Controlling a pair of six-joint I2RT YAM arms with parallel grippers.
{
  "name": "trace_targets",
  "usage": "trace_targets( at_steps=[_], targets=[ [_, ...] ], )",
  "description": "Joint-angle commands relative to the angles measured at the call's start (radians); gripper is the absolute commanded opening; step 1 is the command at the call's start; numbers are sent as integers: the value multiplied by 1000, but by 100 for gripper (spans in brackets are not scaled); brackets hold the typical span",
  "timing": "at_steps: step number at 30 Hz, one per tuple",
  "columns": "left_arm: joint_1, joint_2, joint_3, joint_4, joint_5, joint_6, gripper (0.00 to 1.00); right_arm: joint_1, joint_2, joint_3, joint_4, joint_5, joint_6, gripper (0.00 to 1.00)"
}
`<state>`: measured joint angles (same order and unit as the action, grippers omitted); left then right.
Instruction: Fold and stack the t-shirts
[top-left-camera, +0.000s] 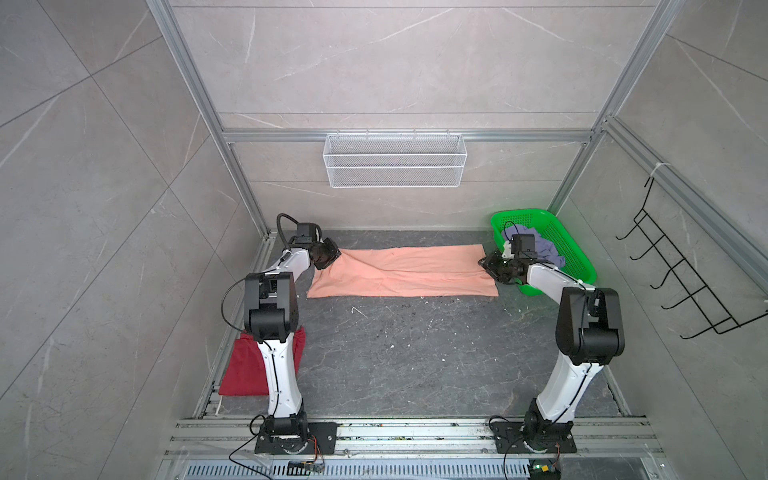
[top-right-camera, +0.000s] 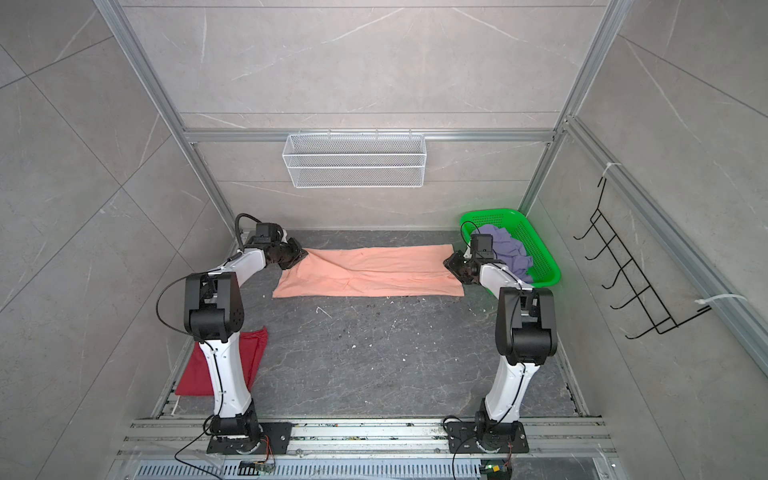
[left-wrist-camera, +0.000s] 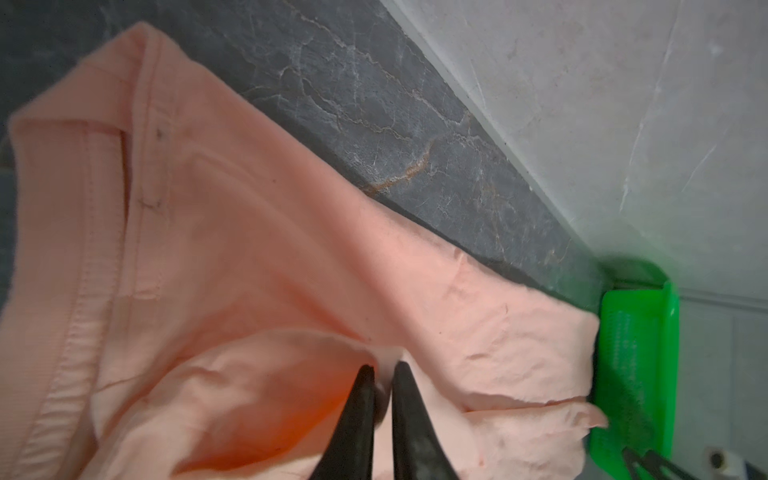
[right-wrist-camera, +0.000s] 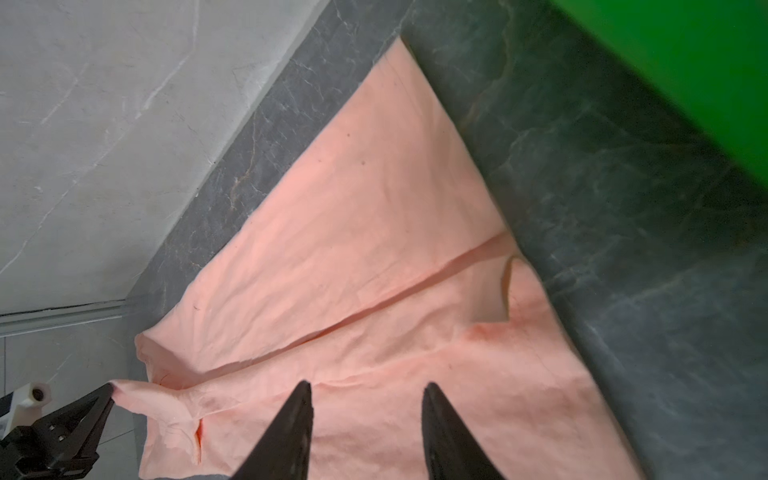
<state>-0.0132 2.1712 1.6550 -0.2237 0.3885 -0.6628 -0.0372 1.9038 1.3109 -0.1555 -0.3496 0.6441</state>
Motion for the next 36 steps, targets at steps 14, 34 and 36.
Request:
trace_targets(
  at_steps=[14,34,36],
  targets=[
    [19,-70,-60,66,0,-24,34,52,-34,-33,-118,8,-63,50],
    [-106,-354,-378,34,-94,48,43,190,146,47,11,-19,43,50],
    [-118,-363,-380,29,-95,57,44,207,161,69,20,-25,65,50]
  ],
)
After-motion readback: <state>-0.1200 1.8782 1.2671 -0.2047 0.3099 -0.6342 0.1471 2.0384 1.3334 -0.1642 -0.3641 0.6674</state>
